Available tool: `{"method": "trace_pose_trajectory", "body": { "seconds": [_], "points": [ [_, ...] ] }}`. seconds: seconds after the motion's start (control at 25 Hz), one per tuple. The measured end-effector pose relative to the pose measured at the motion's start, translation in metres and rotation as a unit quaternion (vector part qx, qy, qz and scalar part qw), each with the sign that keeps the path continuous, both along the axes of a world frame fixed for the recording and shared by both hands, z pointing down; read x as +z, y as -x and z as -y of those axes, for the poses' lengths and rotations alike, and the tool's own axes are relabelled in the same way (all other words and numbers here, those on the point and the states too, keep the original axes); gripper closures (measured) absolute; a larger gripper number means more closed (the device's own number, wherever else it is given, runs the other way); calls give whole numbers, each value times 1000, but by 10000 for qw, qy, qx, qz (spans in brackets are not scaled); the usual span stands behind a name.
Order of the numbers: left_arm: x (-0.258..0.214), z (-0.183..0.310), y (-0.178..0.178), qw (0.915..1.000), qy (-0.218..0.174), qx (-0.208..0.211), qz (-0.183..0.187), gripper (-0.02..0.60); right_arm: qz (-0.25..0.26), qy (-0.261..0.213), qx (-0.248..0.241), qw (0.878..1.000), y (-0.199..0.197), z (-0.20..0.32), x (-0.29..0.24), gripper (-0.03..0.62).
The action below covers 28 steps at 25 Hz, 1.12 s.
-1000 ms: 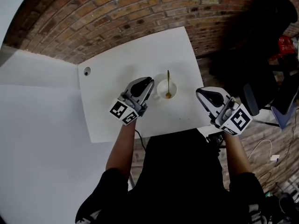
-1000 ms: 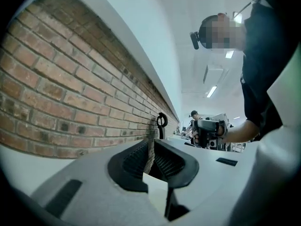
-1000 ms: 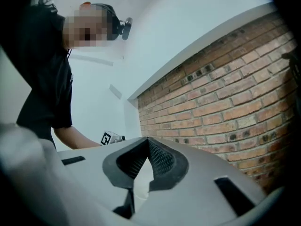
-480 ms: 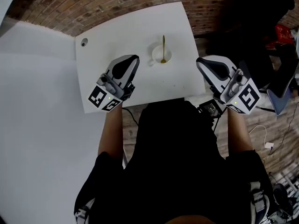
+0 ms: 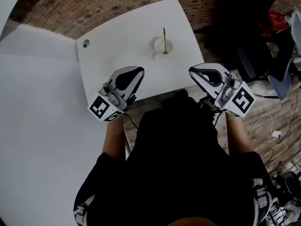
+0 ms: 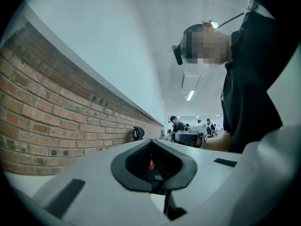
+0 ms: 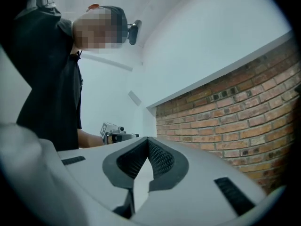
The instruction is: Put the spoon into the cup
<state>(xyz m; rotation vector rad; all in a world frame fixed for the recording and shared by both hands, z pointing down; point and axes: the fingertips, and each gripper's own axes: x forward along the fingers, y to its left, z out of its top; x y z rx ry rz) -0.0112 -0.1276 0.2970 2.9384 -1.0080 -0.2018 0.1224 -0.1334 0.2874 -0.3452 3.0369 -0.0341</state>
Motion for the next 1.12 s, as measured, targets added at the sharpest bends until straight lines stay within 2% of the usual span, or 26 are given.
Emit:
{"method": "trace_pose_trajectory", "body": {
  "seconds": [0.16, 0.32, 0.64, 0.84, 1.0, 1.12],
  "points": [
    [17, -36, 15, 9994, 139, 296, -139, 565, -68, 136, 372, 9992, 23, -32, 10, 588],
    [24, -83, 38, 9987, 158, 475, -94, 565, 111, 349, 526, 9979, 49, -72, 8, 588],
    [60, -165, 86, 9975, 361, 501, -353, 565, -372, 616, 576, 9957, 97, -165, 36, 588],
    [84, -211, 60, 9931, 703, 805, -474, 565, -646, 578, 286, 9958, 97, -212, 52, 588],
    [75, -251, 20, 9898, 686, 1193, -371, 565, -525, 402, -85, 9978, 85, -243, 43, 588],
    [63, -271, 0, 9896, 697, 1227, -290, 565, -663, 385, -219, 9968, 70, -264, 42, 588]
  ]
}}
